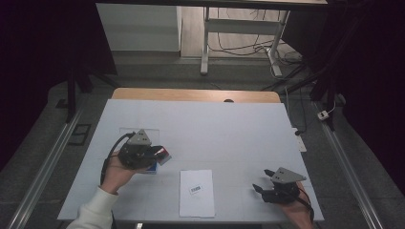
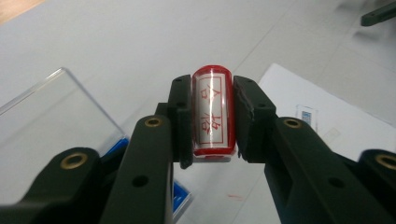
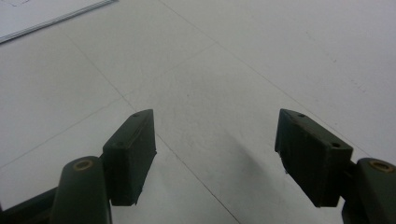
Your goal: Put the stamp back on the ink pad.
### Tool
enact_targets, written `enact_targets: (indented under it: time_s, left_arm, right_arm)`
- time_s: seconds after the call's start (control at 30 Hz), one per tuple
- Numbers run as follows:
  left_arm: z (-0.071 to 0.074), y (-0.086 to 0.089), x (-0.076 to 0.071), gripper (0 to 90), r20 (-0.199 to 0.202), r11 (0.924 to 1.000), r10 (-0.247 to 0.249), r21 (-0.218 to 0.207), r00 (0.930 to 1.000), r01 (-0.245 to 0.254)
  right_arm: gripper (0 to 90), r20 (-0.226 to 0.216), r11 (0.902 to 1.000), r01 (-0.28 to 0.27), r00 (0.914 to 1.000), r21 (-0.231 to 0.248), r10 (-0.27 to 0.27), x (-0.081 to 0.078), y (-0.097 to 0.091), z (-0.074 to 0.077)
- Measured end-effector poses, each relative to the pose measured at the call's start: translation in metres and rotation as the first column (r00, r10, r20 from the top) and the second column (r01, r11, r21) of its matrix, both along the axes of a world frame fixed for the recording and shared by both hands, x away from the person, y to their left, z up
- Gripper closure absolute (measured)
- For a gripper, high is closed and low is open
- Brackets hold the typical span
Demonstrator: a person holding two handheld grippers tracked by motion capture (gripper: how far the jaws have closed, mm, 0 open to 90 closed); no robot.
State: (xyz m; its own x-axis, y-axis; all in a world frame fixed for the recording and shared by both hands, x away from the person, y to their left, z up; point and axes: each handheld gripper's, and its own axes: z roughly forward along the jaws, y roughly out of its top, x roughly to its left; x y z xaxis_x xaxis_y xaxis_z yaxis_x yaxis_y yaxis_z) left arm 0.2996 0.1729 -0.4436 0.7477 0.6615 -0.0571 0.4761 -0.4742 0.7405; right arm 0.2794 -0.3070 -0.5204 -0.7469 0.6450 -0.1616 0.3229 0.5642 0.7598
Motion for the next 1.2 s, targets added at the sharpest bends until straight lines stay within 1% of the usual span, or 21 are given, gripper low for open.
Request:
enact_targets:
  time_s: [0.1, 0.17, 0.47, 0.57, 0.73, 0.87, 1.0, 1.13, 1.2]
  left_arm:
    - [-0.001, 0.004, 0.001, 70.0, 0.003, 0.9999, 0.016, 0.005, 0.9999, -0.016]
    - [-0.002, 0.007, 0.002, 69.9, 0.000, 0.9997, 0.025, 0.002, 0.9997, -0.025]
    - [-0.009, 0.019, 0.008, 69.9, -0.014, 0.9972, 0.072, 0.021, 0.9973, -0.072]
    - [-0.011, 0.022, 0.009, 69.9, -0.017, 0.9958, 0.086, 0.034, 0.9962, -0.085]
    - [-0.017, 0.027, 0.012, 69.9, -0.032, 0.9932, 0.105, 0.054, 0.9940, -0.103]
    - [-0.022, 0.032, 0.015, 69.9, -0.043, 0.9893, 0.128, 0.076, 0.9909, -0.125]
    - [-0.026, 0.039, 0.017, 69.9, -0.053, 0.9852, 0.153, 0.088, 0.9869, -0.148]
    - [-0.031, 0.047, 0.019, 69.9, -0.064, 0.9785, 0.181, 0.112, 0.9814, -0.173]
    - [-0.033, 0.050, 0.021, 69.9, -0.070, 0.9759, 0.194, 0.116, 0.9786, -0.185]
  right_arm:
    - [28.6, 0.002, 1.0000, 0.000, 1.0000, 0.001, 0.000, -0.001, 0.000, 0.001]
    - [28.6, 0.004, 1.0000, 0.001, 1.0000, 0.002, -0.001, -0.001, 0.000, 0.001]
    - [28.6, 0.001, 1.0000, 0.000, 1.0000, -0.004, 0.000, 0.000, 0.000, 0.000]
    - [28.6, 0.001, 1.0000, 0.001, 1.0000, 0.001, -0.001, -0.001, 0.000, 0.000]
    - [28.6, -0.001, 1.0000, 0.001, 1.0000, 0.000, -0.001, 0.000, 0.001, 0.000]
    - [28.6, -0.001, 1.0000, 0.001, 1.0000, -0.001, -0.001, 0.000, 0.000, 0.000]
    - [28.7, -0.001, 1.0000, 0.000, 1.0000, -0.002, 0.000, 0.000, 0.000, 0.000]
    - [28.7, -0.002, 1.0000, 0.002, 1.0000, -0.001, -0.002, -0.001, 0.000, 0.000]
    - [28.8, 0.000, 1.0000, 0.000, 1.0000, -0.004, 0.000, 0.000, 0.000, 0.000]
